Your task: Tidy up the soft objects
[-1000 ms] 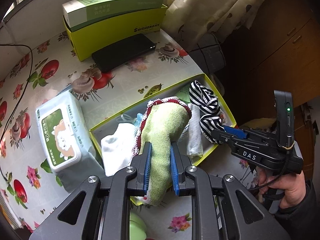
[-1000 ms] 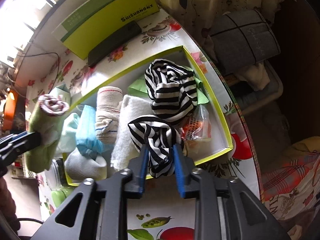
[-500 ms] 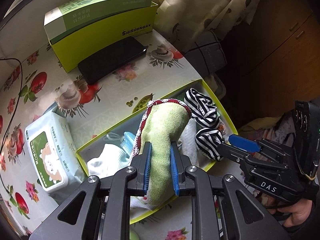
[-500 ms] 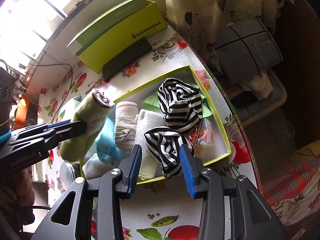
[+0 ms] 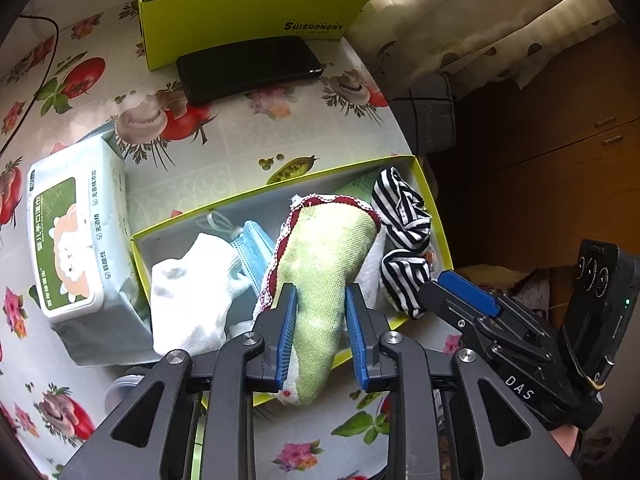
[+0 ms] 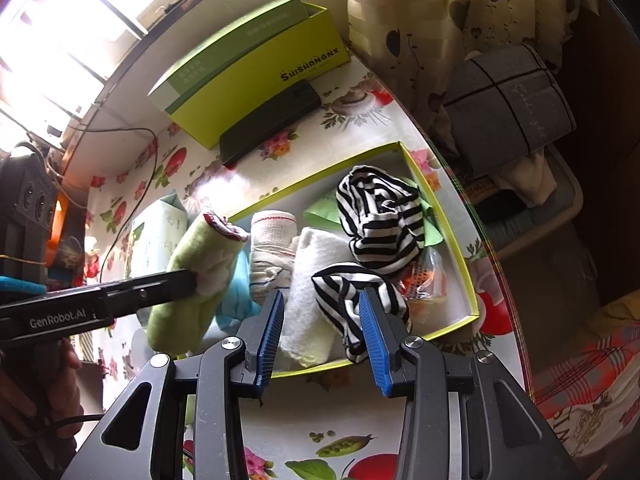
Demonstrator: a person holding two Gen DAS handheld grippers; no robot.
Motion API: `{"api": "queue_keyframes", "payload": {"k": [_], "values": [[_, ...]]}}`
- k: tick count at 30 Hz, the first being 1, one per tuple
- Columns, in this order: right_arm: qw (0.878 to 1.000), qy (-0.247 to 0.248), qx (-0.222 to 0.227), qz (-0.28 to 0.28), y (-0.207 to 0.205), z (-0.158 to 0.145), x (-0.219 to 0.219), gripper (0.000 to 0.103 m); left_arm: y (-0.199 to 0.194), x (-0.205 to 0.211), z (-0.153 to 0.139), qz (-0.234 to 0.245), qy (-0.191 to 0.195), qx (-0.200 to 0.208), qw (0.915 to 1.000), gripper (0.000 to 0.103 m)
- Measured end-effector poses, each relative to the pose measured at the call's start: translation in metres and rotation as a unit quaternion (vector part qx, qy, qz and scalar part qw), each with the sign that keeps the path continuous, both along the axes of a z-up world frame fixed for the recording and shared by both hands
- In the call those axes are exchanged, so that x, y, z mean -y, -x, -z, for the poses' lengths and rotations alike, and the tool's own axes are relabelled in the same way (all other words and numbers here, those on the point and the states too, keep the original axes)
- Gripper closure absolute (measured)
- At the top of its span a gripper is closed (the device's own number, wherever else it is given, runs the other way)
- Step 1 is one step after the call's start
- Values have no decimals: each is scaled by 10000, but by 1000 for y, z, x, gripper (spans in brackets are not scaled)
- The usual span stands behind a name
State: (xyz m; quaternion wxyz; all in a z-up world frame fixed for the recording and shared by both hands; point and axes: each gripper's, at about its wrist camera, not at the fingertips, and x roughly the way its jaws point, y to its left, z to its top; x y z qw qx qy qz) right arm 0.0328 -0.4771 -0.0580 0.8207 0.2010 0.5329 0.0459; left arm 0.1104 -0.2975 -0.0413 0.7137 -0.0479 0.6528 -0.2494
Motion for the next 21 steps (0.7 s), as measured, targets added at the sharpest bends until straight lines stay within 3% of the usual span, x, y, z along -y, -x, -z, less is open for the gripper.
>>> {"api": "queue_keyframes", "payload": {"k": [3, 12, 21], "values": [[9999, -110, 48, -34, -1, -3, -5, 65, 3, -7, -9, 25, 154, 105, 9998, 67], [9976, -643, 221, -129, -12, -18, -27, 65, 6, -39, -11, -50, 394, -11, 9992, 66], [9967, -571, 147, -554, -47, -15, -74, 65, 6, -92, -28, -571, 315, 284, 9975, 66]]}}
